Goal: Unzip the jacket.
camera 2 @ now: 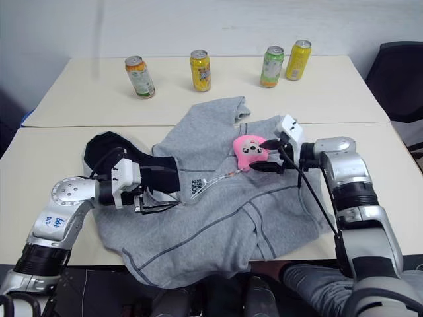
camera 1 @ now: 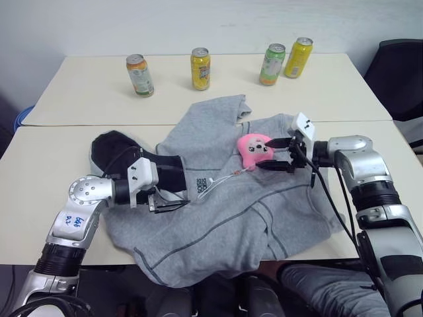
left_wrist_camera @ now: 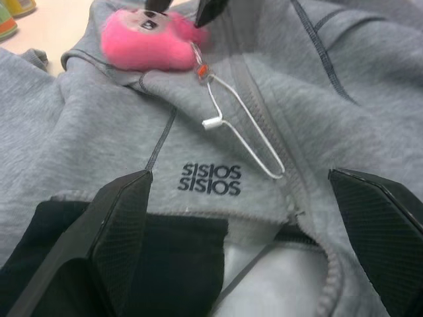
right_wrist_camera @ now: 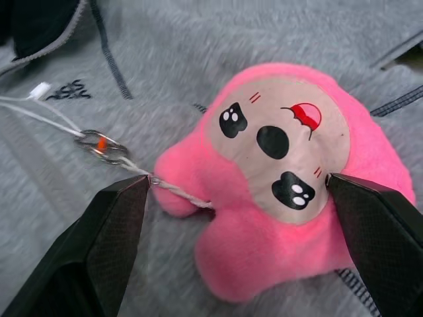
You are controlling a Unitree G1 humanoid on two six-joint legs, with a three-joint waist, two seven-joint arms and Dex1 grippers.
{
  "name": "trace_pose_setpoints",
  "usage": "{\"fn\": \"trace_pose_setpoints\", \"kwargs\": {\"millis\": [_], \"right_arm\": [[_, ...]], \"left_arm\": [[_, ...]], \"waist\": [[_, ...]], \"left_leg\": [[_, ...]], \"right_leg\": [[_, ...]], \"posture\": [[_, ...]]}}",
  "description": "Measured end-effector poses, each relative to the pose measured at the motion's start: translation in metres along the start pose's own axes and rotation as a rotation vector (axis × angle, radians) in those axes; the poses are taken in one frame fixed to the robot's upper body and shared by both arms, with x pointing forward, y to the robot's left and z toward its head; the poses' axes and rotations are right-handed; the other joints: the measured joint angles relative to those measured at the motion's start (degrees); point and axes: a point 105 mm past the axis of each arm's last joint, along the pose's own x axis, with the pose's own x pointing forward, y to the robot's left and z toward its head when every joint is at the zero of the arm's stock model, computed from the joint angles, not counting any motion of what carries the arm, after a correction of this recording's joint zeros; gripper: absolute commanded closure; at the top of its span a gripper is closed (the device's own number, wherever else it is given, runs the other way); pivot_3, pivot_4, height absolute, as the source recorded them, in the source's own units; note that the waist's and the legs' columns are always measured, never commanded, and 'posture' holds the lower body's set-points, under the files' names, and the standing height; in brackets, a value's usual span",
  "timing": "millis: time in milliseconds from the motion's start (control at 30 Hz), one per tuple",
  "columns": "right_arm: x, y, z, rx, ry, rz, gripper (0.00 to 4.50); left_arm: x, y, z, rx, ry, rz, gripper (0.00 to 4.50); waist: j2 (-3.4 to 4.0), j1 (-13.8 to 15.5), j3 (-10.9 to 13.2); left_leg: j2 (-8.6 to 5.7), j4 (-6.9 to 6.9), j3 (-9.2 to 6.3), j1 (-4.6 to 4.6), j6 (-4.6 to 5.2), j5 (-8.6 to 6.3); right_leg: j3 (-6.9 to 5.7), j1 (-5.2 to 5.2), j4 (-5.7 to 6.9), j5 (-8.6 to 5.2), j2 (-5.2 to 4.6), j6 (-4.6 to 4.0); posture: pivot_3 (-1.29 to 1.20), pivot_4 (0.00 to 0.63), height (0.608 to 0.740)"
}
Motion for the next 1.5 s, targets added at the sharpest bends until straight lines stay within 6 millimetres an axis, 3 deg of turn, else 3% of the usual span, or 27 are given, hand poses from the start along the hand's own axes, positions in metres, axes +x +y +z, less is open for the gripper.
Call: {"fn": "trace_pose_setpoints", "kwargs": {"millis": [133,300,467,600,733,867,967,1200,1400,1500], "right_arm": [[0.008,-0.006,-0.006,-0.093,0.003,-0.066,1.24],[0.007,-0.014,0.002,-0.353,0.003,-0.168,3.02],[-0.015,-0.023,0.003,-0.536,0.019,-0.249,4.47],[-0.038,-0.028,-0.010,-0.578,0.051,-0.290,4.47],[-0.081,-0.039,-0.028,-0.585,0.120,-0.397,4.47],[-0.136,-0.054,-0.020,-0.702,0.172,-0.573,4.47],[-0.159,-0.058,-0.018,-0.758,0.192,-0.653,4.47],[-0.227,-0.073,-0.033,-0.795,0.366,-0.877,4.47],[-0.287,-0.087,-0.024,-0.821,0.503,-1.148,4.47],[-0.302,-0.091,-0.011,-0.861,0.540,-1.216,4.47]], "left_arm": [[0.007,-0.001,-0.013,0.013,0.045,0.000,0.00],[0.026,-0.006,-0.025,-0.021,0.050,0.019,0.00],[0.034,-0.003,-0.032,-0.045,0.070,0.064,0.00],[0.037,-0.003,-0.035,-0.063,0.079,0.084,0.00],[0.037,-0.003,-0.038,-0.081,0.089,0.094,0.00],[0.034,-0.005,-0.043,-0.102,0.110,0.102,0.00],[0.031,-0.006,-0.047,-0.118,0.124,0.108,0.00],[0.028,-0.011,-0.049,-0.128,0.141,0.117,0.00],[0.002,-0.019,-0.060,-0.160,0.192,0.127,0.00],[-0.013,-0.024,-0.068,-0.172,0.240,0.118,0.00]], "waist": [[0.00,-0.1,0.0],[0.00,-0.2,0.0],[-0.01,0.2,0.0],[-0.01,0.4,0.0],[0.00,0.5,0.0],[0.03,0.2,0.0],[0.11,0.1,-0.1],[0.42,-0.2,-0.3],[0.78,-1.8,-0.5],[0.97,-2.5,-0.6]], "left_leg": [[-0.02,-0.01,0.00,0.00,0.01,-0.01],[-0.03,-0.02,0.00,-0.01,0.03,-0.02],[-0.07,0.01,-0.02,-0.01,0.06,0.00],[-0.07,0.02,-0.11,0.00,0.07,0.00],[-0.11,0.03,-0.08,0.04,0.11,0.01],[-0.05,-0.04,-0.04,0.27,0.09,0.01],[0.05,-0.10,-0.04,0.52,0.02,0.00],[0.09,-0.20,0.01,0.56,-0.01,-0.02],[0.10,-0.98,0.37,1.15,-0.14,0.06],[0.15,-1.31,0.52,1.63,-0.27,0.00]], "right_leg": [[0.01,0.00,0.00,0.00,0.00,0.00],[-0.01,0.00,0.00,0.00,-0.01,0.01],[-0.02,0.03,0.01,0.00,-0.03,0.01],[-0.06,0.10,0.00,0.00,-0.05,0.01],[-0.04,0.16,-0.01,0.00,-0.09,0.02],[0.02,0.30,-0.02,0.00,-0.16,0.02],[0.02,0.54,-0.16,0.00,-0.16,0.02],[0.09,0.54,-0.33,0.00,-0.16,0.01],[0.37,0.73,-0.50,-0.05,-0.10,-0.03],[0.60,1.07,-0.72,-0.23,-0.06,-0.07]], "posture": [[0.00,0.150,0.740],[0.00,0.150,0.740],[0.00,0.150,0.740],[0.00,0.150,0.740],[0.00,0.150,0.740],[0.00,0.150,0.740],[0.00,0.150,0.740],[0.00,0.150,0.740],[0.00,0.150,0.740],[0.00,0.150,0.740]]}}
